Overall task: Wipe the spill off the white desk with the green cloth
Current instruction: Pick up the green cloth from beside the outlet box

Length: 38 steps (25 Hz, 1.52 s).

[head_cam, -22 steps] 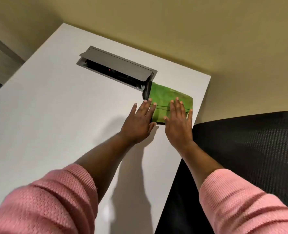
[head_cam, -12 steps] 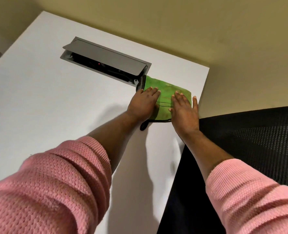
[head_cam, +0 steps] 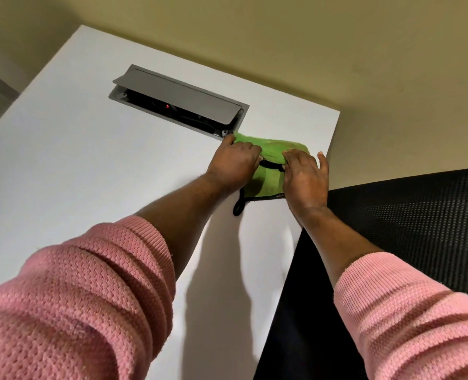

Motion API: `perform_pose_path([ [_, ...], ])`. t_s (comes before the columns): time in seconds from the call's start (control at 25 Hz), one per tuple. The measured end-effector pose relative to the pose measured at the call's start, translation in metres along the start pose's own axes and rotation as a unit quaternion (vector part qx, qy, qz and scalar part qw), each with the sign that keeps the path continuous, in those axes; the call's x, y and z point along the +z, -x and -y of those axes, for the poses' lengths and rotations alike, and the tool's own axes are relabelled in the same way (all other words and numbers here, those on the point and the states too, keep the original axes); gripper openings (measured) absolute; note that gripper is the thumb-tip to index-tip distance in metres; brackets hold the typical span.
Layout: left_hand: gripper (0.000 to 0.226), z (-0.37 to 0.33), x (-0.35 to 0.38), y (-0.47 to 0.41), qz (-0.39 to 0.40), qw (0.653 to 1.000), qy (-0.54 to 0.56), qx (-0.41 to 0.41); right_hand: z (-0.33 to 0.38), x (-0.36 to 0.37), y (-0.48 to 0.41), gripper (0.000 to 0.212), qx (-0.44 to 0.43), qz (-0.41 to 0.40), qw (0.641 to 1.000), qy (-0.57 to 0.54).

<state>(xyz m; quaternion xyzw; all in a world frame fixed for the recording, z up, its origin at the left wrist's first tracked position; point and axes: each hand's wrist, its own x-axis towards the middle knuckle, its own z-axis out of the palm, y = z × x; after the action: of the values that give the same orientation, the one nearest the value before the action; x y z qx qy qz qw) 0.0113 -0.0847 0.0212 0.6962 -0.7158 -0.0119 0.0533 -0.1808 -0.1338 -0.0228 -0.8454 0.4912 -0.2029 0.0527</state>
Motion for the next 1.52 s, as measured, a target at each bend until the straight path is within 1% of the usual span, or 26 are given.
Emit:
perform_pose_path([
  [0.16,0.030,0.002,-0.049,0.016,0.016,1.000,0.003,-0.002,0.016,-0.038,-0.002,0.036,-0.003,-0.008,0.999,-0.036],
  [0.24,0.030,0.002,-0.077,0.029,0.028,0.999,0.026,-0.033,0.030,-0.062,-0.007,0.034,-0.015,-0.014,0.999,-0.047],
  [0.4,0.029,0.001,-0.124,0.070,0.020,0.994,0.068,-0.081,0.061,-0.105,-0.011,0.029,-0.058,-0.008,0.995,-0.076],
  [0.52,0.032,-0.005,-0.157,0.117,0.024,0.991,0.058,-0.120,0.091,-0.140,0.002,0.025,-0.096,0.002,0.989,-0.112],
  [0.68,0.033,-0.020,-0.188,0.194,0.003,0.983,0.065,-0.169,0.132,-0.177,0.036,0.025,-0.158,0.013,0.976,-0.147],
  [0.84,0.026,-0.037,-0.218,0.288,0.007,0.971,0.094,-0.220,0.175,-0.211,0.090,0.023,-0.223,0.048,0.959,-0.170],
  [0.92,0.021,-0.050,-0.226,0.340,0.012,0.962,0.098,-0.254,0.194,-0.224,0.123,0.021,-0.263,0.067,0.946,-0.175],
  [1.04,0.019,-0.077,-0.227,0.409,0.007,0.946,0.097,-0.310,0.213,-0.233,0.169,0.020,-0.314,0.098,0.928,-0.173],
  [1.2,0.021,-0.117,-0.220,0.497,0.013,0.915,0.102,-0.391,0.239,-0.236,0.240,0.023,-0.362,0.159,0.902,-0.173],
  [1.32,0.021,-0.142,-0.218,0.550,0.007,0.889,0.097,-0.447,0.259,-0.234,0.283,0.029,-0.397,0.197,0.881,-0.167],
  [1.52,0.022,-0.168,-0.215,0.615,0.011,0.846,0.077,-0.527,0.305,-0.223,0.319,0.033,-0.483,0.252,0.823,-0.164],
])
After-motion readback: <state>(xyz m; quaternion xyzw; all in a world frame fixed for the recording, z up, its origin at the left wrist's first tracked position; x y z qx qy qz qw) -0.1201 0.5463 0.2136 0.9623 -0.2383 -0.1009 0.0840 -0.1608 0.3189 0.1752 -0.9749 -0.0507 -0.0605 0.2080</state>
